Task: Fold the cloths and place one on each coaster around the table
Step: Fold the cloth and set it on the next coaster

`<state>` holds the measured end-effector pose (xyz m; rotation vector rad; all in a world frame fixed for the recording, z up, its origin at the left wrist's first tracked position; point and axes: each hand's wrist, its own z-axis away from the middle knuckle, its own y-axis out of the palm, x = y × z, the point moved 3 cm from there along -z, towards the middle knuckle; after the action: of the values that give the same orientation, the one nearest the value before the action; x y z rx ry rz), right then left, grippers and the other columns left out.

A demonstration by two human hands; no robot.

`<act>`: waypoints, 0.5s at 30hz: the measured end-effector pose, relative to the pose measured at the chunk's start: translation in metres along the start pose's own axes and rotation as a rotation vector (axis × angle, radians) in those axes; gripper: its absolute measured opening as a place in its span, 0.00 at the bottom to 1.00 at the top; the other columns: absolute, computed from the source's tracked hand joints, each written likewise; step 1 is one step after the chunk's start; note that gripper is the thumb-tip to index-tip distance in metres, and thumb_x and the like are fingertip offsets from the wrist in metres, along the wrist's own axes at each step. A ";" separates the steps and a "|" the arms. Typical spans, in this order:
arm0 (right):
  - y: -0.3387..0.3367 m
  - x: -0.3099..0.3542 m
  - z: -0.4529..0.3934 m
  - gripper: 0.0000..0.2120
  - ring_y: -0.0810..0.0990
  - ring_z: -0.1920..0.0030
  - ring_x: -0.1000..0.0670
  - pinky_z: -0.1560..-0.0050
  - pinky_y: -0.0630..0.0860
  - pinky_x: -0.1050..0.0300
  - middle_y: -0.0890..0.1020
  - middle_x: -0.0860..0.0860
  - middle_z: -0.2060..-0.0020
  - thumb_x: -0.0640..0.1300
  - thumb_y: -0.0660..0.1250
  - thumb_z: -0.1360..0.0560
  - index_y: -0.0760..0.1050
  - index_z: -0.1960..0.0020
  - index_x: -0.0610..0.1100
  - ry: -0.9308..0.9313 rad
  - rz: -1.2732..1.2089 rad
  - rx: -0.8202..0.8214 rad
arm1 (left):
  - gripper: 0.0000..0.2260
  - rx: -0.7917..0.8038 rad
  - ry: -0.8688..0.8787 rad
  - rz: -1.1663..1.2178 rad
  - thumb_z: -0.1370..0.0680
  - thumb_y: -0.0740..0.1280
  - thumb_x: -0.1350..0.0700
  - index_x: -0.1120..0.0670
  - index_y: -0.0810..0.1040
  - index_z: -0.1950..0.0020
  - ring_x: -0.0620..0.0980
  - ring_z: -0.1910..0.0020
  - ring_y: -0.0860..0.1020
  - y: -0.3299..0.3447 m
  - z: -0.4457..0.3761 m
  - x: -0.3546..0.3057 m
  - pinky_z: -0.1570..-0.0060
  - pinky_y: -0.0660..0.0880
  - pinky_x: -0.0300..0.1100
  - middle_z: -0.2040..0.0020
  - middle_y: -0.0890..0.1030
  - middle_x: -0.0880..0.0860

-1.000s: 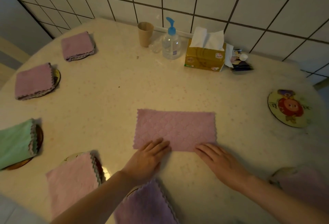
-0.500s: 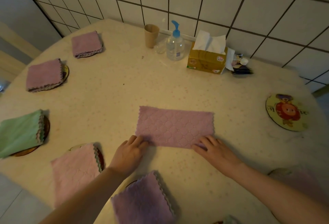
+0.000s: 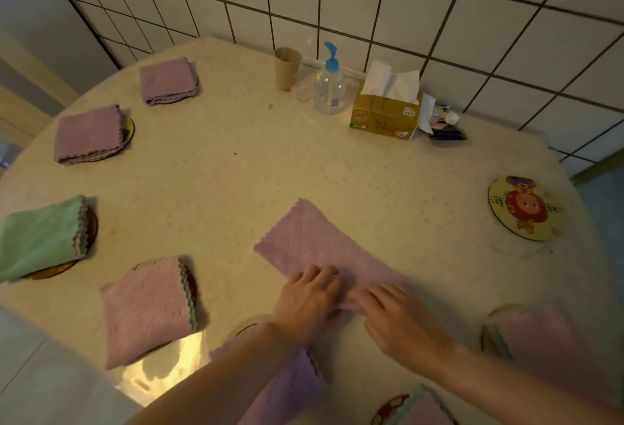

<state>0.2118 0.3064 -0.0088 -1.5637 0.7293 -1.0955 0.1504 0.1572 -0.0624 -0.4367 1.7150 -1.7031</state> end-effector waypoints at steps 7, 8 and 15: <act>0.013 0.001 0.006 0.17 0.81 0.55 0.50 0.57 0.79 0.60 0.82 0.50 0.52 0.38 0.61 0.31 0.77 0.44 0.44 -0.095 0.007 -0.009 | 0.19 0.049 0.185 0.088 0.32 0.60 0.52 0.47 0.81 0.44 0.47 0.57 0.83 -0.004 0.043 0.016 0.63 0.80 0.37 0.48 0.84 0.46; 0.020 -0.008 0.006 0.21 0.82 0.51 0.51 0.54 0.79 0.61 0.82 0.50 0.48 0.37 0.66 0.35 0.77 0.42 0.44 -0.118 0.073 0.047 | 0.20 0.054 0.187 0.121 0.32 0.63 0.53 0.47 0.80 0.41 0.48 0.53 0.83 -0.005 0.049 0.020 0.60 0.80 0.38 0.45 0.83 0.47; 0.052 -0.035 -0.003 0.44 0.77 0.40 0.51 0.43 0.75 0.58 0.77 0.52 0.37 0.34 0.76 0.51 0.72 0.35 0.48 -0.289 0.237 0.425 | 0.23 0.068 0.126 0.201 0.28 0.61 0.47 0.50 0.75 0.34 0.49 0.40 0.78 -0.008 0.078 0.035 0.43 0.75 0.40 0.37 0.78 0.51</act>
<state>0.1992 0.3220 -0.0686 -1.2019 0.4359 -0.7662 0.1755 0.0749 -0.0561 -0.1231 1.7200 -1.6665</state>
